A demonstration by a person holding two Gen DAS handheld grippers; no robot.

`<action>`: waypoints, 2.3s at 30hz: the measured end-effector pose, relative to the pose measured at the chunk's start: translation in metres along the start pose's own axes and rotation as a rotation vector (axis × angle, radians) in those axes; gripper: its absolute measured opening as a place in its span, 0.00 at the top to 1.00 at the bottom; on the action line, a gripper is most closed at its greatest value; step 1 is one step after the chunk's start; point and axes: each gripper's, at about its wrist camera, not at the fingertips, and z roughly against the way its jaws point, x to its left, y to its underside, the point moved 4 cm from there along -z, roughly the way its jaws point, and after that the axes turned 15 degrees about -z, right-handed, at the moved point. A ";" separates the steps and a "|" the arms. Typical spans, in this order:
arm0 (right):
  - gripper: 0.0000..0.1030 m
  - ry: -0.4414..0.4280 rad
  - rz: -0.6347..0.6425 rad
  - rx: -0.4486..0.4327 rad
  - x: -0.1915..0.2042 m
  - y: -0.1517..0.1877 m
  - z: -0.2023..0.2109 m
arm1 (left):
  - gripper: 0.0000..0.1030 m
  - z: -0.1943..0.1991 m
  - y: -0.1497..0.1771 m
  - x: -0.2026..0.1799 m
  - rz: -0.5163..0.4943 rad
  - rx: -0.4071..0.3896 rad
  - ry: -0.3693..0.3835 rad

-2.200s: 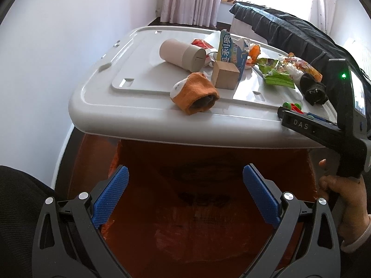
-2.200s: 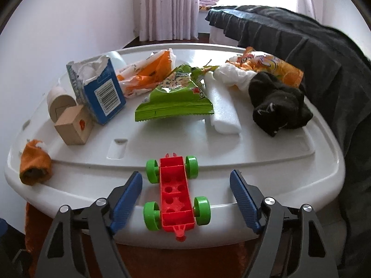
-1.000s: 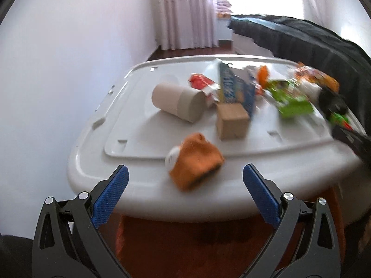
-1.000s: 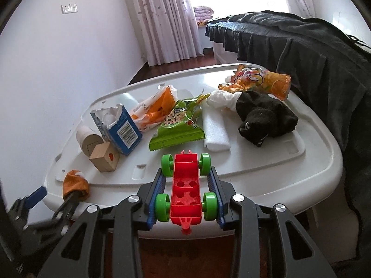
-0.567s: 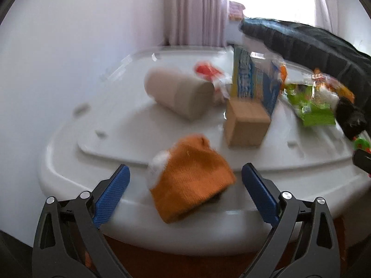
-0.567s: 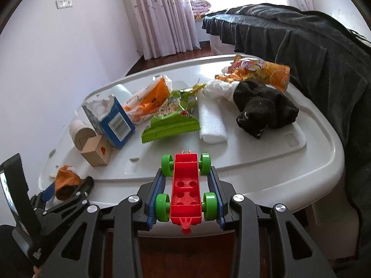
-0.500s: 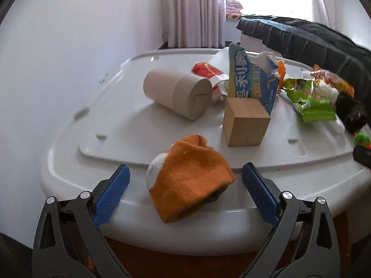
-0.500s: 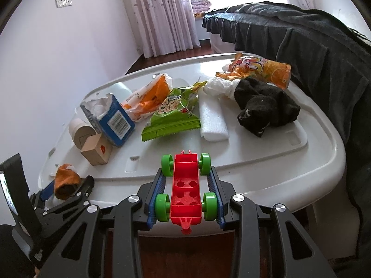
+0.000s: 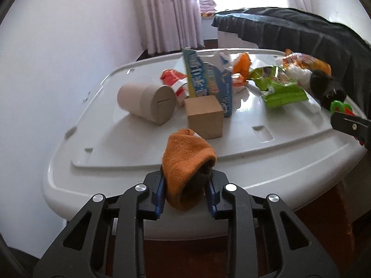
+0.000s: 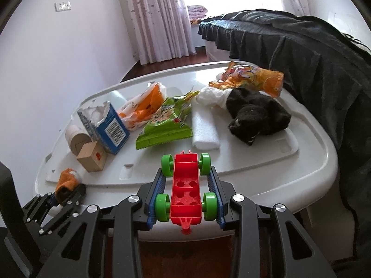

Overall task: Collect trash
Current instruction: 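Lower both tools into the orange-lined bin and open them, dropping sock and car, then reach the right tool to the black sock and grasp it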

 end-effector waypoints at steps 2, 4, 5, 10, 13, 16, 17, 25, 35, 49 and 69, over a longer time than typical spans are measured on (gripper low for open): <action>0.64 0.000 -0.007 0.001 -0.002 -0.001 0.000 | 0.74 0.001 0.002 0.002 0.002 0.006 -0.005; 0.63 0.001 -0.009 0.003 -0.003 -0.001 0.001 | 0.74 0.005 0.001 -0.001 0.000 0.008 -0.012; 0.64 0.000 -0.007 0.002 -0.003 -0.001 0.001 | 0.74 0.007 0.001 -0.002 -0.001 0.009 -0.011; 0.63 -0.004 0.021 0.012 -0.003 0.006 0.008 | 0.74 0.031 0.002 -0.005 0.012 0.018 0.018; 0.63 -0.032 0.013 0.058 -0.007 0.014 0.017 | 0.74 0.048 0.008 -0.006 0.046 0.036 0.059; 0.63 -0.047 0.018 0.081 -0.013 0.026 0.033 | 0.74 0.070 0.020 -0.011 0.050 0.052 0.107; 0.64 -0.053 0.024 0.087 -0.015 0.031 0.039 | 0.74 0.077 0.025 -0.012 0.044 0.055 0.119; 0.64 -0.083 0.166 0.163 -0.009 0.088 0.080 | 0.74 0.104 0.085 -0.019 0.043 0.214 0.242; 0.63 0.015 0.287 0.381 0.002 0.144 0.045 | 0.74 0.040 0.147 -0.029 0.072 0.530 0.246; 0.29 0.093 0.199 0.469 -0.026 0.154 0.016 | 0.26 0.008 0.159 -0.044 0.041 0.665 0.207; 0.14 0.051 0.073 0.102 -0.047 -0.094 -0.003 | 0.26 0.030 0.152 -0.045 0.048 0.489 0.254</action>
